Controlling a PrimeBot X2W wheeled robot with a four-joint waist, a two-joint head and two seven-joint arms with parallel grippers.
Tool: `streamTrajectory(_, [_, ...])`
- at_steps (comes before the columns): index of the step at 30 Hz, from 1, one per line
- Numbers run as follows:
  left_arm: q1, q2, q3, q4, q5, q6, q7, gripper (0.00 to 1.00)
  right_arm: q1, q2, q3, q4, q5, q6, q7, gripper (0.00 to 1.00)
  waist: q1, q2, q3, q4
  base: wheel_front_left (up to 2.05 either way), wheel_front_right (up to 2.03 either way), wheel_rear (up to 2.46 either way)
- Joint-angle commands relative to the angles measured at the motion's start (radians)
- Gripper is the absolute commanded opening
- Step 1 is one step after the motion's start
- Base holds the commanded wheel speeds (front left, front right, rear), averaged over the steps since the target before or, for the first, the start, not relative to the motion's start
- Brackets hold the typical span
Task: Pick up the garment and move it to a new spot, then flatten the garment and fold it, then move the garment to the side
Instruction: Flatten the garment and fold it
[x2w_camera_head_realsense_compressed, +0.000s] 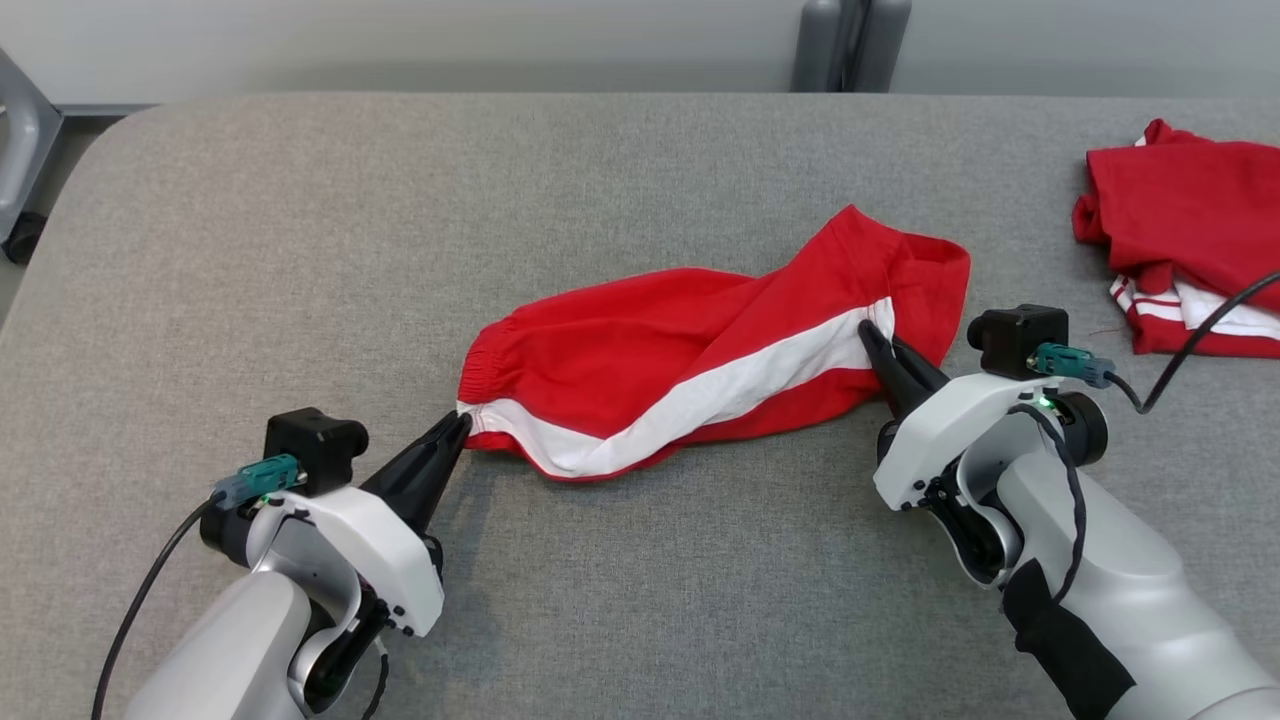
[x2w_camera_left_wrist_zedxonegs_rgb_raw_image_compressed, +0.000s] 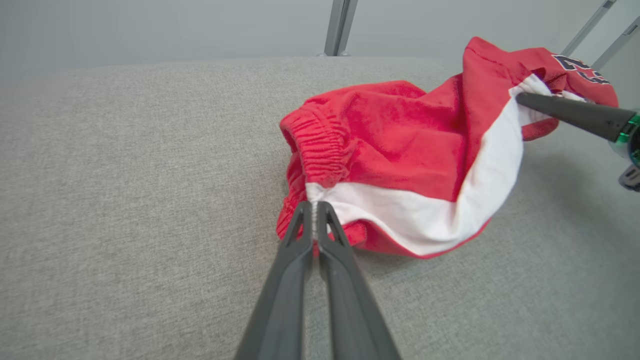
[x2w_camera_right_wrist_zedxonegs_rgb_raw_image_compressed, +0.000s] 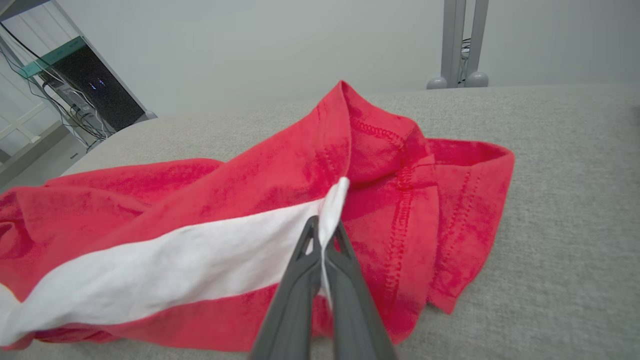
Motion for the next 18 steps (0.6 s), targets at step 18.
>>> streamTrajectory(18, [0.238,0.089,0.09,-0.365,-0.093,0.115,-0.017,0.0,0.287,-0.124,-0.169,-0.376,0.006,0.0,-0.051,0.0,0.0,0.0,-0.193,-0.018,0.0,0.0,0.0])
